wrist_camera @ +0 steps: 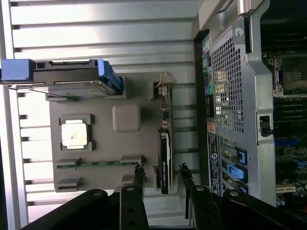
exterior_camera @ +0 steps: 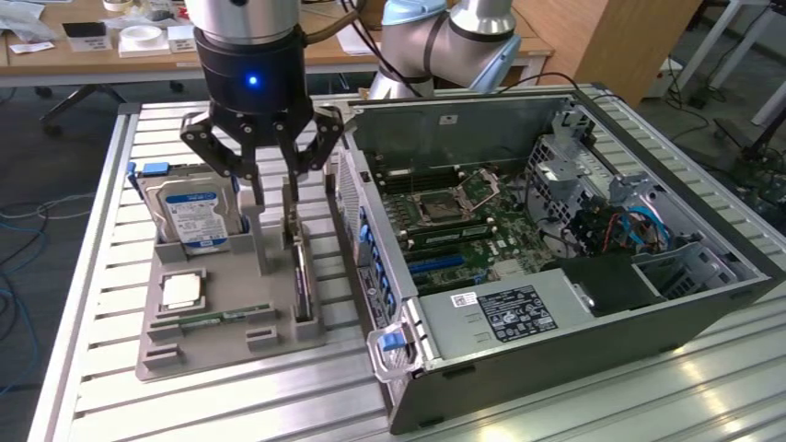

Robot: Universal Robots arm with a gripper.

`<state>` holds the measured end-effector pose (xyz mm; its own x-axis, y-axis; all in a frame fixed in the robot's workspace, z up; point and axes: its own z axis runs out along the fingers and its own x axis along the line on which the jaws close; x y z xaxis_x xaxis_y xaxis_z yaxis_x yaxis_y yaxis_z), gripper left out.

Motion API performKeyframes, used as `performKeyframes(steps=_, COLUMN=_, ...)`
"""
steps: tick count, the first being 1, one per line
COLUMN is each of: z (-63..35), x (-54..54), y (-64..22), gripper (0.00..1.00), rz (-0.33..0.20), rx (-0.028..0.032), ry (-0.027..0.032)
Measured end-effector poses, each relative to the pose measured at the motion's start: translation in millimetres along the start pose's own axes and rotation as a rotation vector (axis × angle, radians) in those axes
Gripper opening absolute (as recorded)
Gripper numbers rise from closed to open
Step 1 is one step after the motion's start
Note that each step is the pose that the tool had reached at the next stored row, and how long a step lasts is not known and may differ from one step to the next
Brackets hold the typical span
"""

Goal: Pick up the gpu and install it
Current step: 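Pick up the gpu and move the gpu toward the slot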

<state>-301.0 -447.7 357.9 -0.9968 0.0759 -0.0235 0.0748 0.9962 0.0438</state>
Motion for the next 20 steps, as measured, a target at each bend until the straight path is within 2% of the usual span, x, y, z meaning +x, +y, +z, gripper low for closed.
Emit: performKeyframes(steps=20, z=12.3, x=0.4, y=-0.6, gripper=0.42, rz=0.0, rx=0.0004, ry=0.0004)
